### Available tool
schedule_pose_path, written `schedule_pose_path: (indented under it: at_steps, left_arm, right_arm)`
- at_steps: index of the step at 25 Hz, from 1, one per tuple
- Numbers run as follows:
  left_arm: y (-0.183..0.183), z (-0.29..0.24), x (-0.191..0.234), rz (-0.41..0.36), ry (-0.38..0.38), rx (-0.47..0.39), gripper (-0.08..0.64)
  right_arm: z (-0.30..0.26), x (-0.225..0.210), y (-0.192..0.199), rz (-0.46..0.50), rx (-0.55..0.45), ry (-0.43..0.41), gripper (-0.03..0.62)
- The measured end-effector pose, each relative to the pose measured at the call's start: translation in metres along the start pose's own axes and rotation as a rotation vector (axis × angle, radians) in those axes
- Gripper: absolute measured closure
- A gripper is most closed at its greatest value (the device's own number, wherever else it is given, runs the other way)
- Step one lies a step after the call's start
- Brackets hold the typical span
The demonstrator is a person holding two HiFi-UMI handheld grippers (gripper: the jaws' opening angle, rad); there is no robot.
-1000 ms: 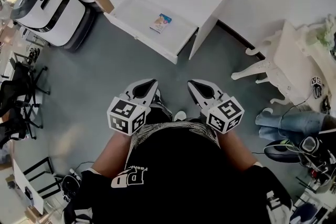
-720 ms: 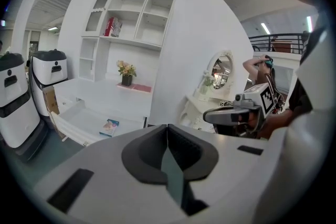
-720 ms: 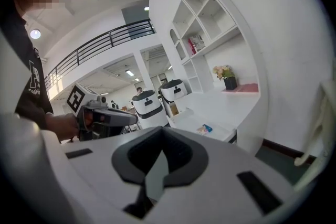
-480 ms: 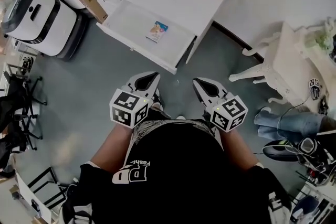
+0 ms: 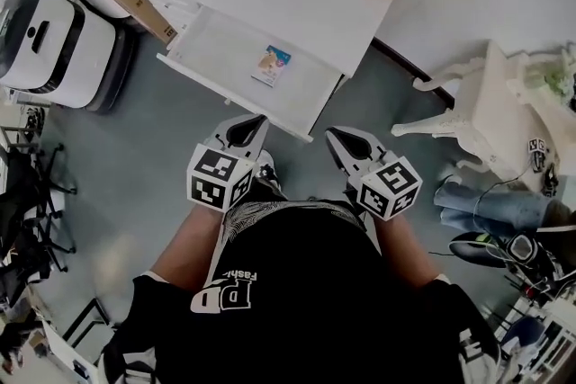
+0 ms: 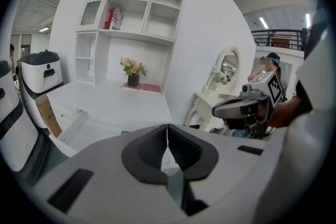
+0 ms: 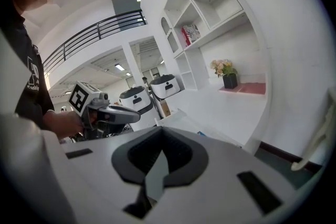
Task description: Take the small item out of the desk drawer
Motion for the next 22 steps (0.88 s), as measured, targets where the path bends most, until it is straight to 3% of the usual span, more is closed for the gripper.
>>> schedule_pose_path:
  at_steps: [12,22]
  left_arm:
    - [-0.020,-0.032,0.093,-0.079,0.049,0.047,0.543]
    - [-0.026,-0.062,0.124,-0.127,0.129,0.099,0.543]
  right_arm:
    - [-0.069,-0.009,-0.025,-0.043,0.033,0.121,0.583]
    - [-0.085,-0.008,-0.029,-0.062,0.040,0.216,0.583]
Point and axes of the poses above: the fingertips, and each gripper's own axes: z backward along the fingers, x to its left, y out of its underside, the point moved 10 cm from there along z, backward along the fingers, and after that the axes turned 3 degrees about z, right-handed, at the moved point
